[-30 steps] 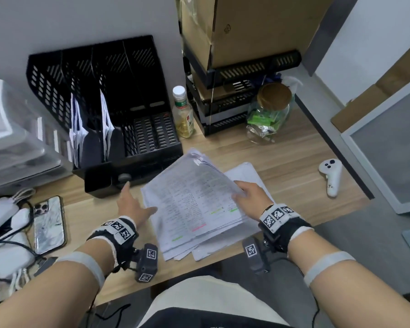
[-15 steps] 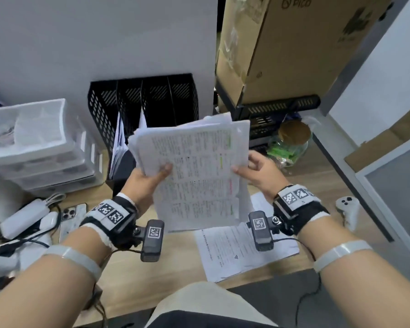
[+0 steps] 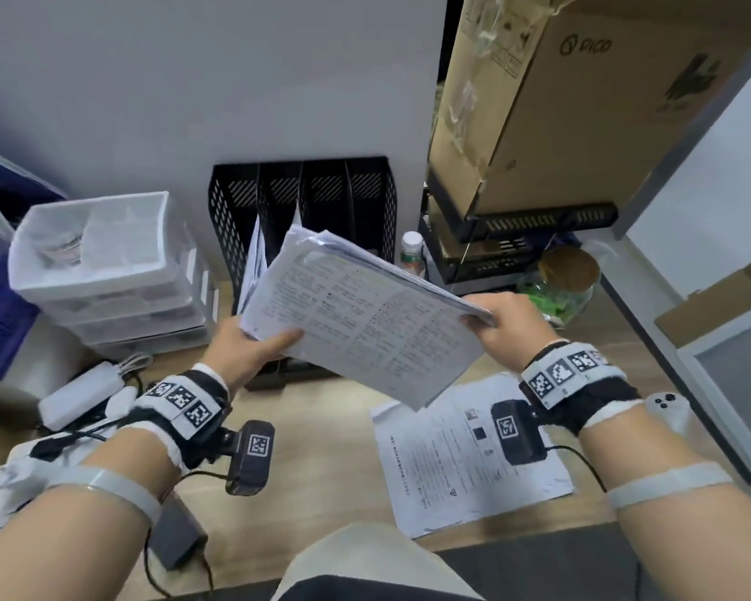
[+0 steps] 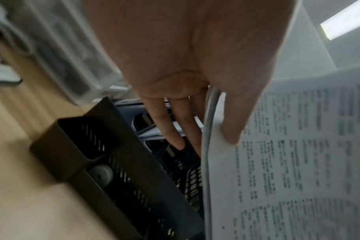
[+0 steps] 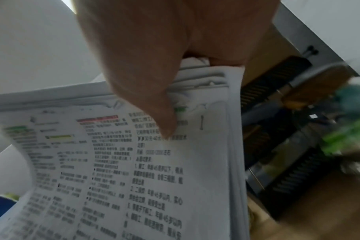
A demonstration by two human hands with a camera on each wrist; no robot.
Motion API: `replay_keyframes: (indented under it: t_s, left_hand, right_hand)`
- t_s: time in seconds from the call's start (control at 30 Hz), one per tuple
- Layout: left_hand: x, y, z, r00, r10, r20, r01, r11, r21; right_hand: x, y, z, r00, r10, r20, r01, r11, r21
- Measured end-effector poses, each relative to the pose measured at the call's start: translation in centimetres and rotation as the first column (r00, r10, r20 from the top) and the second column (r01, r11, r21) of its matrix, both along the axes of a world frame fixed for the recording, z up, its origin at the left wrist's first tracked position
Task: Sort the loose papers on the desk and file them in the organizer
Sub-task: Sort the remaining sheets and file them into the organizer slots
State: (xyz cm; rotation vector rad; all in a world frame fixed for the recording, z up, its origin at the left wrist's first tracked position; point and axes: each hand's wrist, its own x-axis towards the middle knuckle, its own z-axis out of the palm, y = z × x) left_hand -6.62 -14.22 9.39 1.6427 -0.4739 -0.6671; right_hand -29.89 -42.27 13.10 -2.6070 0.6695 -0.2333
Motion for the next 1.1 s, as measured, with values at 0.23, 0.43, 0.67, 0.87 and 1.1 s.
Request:
replay_keyframes:
  t_s: [0.23,0.43,0.67,0.87,1.1]
  left_hand:
    - [-0.1,0.8,-1.0,0.993,-0.115,0.039,0.112,0.992,0.059]
    - [-0.5,0.1,-1.1,0.955,-0.264,0.132,0.244,0.958,0.152]
    - [-1.9,-0.8,-2.8,0.992,-0.089,-0.09,0.084,0.995,-0.059]
    - [-1.8,-0.2,-5.1,0.979,-0.071,-0.189,0.04,0.985,-0.165]
    - [-3.8,1.3,-9.7,0.987,0.017,-0.159,-0.004,0.997,0.078]
  right_hand:
    - [0.4,0.5,1.3,0.998,0.039,-0.04,-0.045,0.987,-0.152]
    - [0.3,1.0,0.0,0.992,0.045,-0.119,-0.056,0.995,-0.088]
    - [-0.6,1.3,-2.6,0.846,-0.472,0.247,0.157,0.664,0.731]
    - [-0.7,4.7,-5.7,0.827,-0.534,0.177,0.207,0.581,0.787]
    - [-2.0,6.6,-9.6,0.88,-0.456,0.13,0.232,0.654,0.72]
